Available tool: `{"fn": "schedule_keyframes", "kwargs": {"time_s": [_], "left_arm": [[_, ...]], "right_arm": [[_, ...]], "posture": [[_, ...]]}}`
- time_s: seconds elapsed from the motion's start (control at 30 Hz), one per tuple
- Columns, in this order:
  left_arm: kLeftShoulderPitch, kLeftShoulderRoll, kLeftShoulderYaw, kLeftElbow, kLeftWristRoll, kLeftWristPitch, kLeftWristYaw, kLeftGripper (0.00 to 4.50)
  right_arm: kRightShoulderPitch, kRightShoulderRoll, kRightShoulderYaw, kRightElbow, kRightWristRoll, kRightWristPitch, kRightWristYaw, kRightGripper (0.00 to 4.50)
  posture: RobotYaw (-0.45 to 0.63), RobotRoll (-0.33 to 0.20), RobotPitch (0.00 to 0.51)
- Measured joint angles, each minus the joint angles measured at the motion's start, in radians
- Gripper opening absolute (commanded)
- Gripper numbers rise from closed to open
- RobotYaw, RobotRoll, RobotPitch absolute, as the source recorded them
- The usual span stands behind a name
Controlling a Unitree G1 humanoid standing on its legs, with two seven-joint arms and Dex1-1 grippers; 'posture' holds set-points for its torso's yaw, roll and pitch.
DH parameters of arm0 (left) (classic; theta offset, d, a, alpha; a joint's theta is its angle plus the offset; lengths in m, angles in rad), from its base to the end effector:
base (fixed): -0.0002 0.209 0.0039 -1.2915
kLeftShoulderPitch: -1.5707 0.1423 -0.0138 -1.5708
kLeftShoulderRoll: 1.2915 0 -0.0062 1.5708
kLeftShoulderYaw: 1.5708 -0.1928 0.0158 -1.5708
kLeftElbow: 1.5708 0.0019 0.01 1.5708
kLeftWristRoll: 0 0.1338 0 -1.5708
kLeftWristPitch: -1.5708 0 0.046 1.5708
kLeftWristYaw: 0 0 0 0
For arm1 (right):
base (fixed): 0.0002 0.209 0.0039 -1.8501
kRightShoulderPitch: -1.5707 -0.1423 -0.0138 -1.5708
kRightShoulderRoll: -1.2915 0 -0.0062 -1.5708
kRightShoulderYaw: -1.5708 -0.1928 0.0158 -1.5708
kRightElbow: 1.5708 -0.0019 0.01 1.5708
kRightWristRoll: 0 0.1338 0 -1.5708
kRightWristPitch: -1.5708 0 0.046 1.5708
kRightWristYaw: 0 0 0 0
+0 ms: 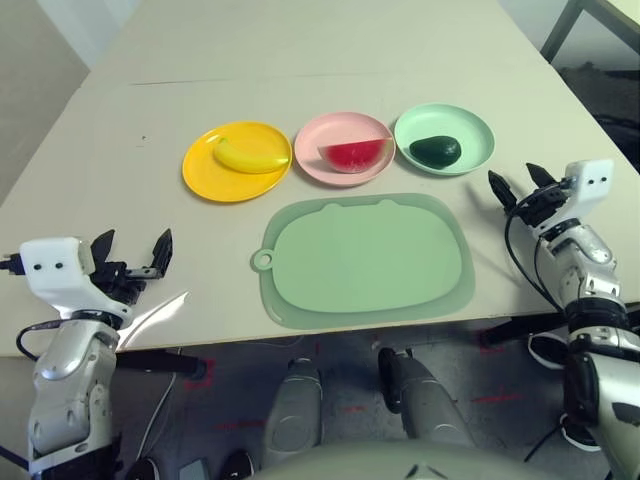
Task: Place the fruits into color-matched plates.
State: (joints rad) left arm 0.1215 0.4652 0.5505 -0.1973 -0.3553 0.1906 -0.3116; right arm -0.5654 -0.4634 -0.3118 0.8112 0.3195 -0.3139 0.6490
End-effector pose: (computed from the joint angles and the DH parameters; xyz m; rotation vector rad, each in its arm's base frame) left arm 0.1492 0.3203 0.1079 0.1591 -0.0669 0.1521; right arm 0.2853 -0.2996 0.0896 -0.0364 -0.2078 0.2318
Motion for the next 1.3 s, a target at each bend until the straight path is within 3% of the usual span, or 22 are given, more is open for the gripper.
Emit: {"fn": "schedule_keyframes", "kwargs": {"time_s": [0.63,1.03,1.3], "left_arm": [[-0.028,0.039,-0.036,0.033,0.045,-0.028,-0.03,4.46],[-0.071,0.065,-0.042,0.07,0.043,-0.028,-0.053,4.46],[-0.041,0.064,-0.046,0.064,0.044,-0.028,-0.052,4.46]], "right_arm": [[-0.046,0.084,0.056,0.001,-0.029,-0.031,0.012,4.5],[0.087,0.122,0.084,-0.298,-0.073,0.025,-0.142,4.5],[0.1,0.118,0.101,-0.341,-0.113,0.07,-0.198,4.5]], "posture": [[0.1,0.0,0.244],[0.08,0.0,0.261],[0.12,0.0,0.266]]}}
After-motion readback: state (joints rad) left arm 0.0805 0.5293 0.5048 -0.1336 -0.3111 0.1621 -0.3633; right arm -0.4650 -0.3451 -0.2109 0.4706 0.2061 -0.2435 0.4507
